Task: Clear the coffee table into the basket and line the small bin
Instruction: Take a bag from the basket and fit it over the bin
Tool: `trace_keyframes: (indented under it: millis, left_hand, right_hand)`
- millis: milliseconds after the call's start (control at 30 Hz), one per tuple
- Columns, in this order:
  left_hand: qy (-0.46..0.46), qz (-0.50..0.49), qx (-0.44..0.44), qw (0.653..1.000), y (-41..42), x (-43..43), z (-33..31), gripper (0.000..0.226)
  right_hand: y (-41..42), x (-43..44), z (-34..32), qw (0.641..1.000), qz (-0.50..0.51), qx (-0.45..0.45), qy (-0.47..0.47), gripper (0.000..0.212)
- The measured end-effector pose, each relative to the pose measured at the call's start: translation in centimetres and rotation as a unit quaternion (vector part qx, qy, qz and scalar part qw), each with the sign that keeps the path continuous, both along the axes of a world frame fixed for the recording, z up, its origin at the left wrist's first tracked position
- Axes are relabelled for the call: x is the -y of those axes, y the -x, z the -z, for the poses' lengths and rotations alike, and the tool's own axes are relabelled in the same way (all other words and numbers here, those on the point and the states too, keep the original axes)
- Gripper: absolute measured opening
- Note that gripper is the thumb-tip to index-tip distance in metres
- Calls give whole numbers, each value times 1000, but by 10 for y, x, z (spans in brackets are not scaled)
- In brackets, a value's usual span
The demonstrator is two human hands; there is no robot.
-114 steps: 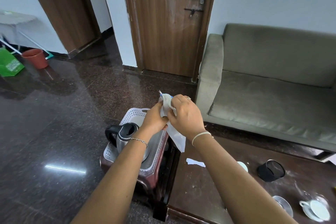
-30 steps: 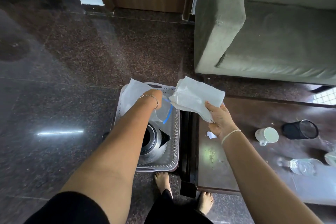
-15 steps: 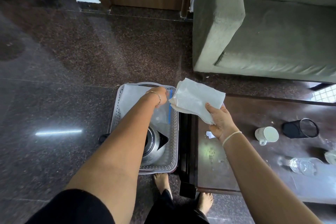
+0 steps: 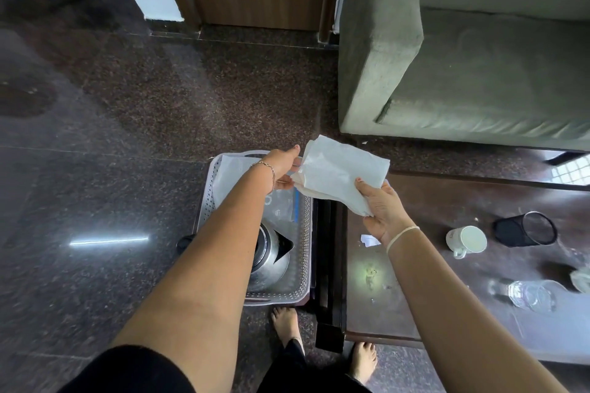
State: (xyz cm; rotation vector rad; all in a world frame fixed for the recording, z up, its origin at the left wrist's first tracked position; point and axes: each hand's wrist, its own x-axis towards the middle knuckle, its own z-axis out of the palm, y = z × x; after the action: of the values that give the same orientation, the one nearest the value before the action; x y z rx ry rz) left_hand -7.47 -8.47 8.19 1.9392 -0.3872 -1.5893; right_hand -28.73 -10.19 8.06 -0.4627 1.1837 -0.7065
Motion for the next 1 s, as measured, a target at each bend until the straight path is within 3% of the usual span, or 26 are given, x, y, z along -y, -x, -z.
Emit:
trace_keyframes:
  millis: [200,433,767,1000]
  left_hand:
    - [51,-30,-113,992,27,-1,-25,48]
    - [124,-27,-72,989,76,-17,-71,36]
    - [241,-67,-55,967,174,-59,-123,26]
    - [263,-34,-93,960,230,-86,-133,40]
  right_hand:
    - [21,3,-25,998,-47,30,29,27]
    - [68,1,-73,991,-100,52,69,18]
    - [157,-10,-122,973,-158,-17,165,33]
    - [220,-27,-130,969,-161,24,186,41]
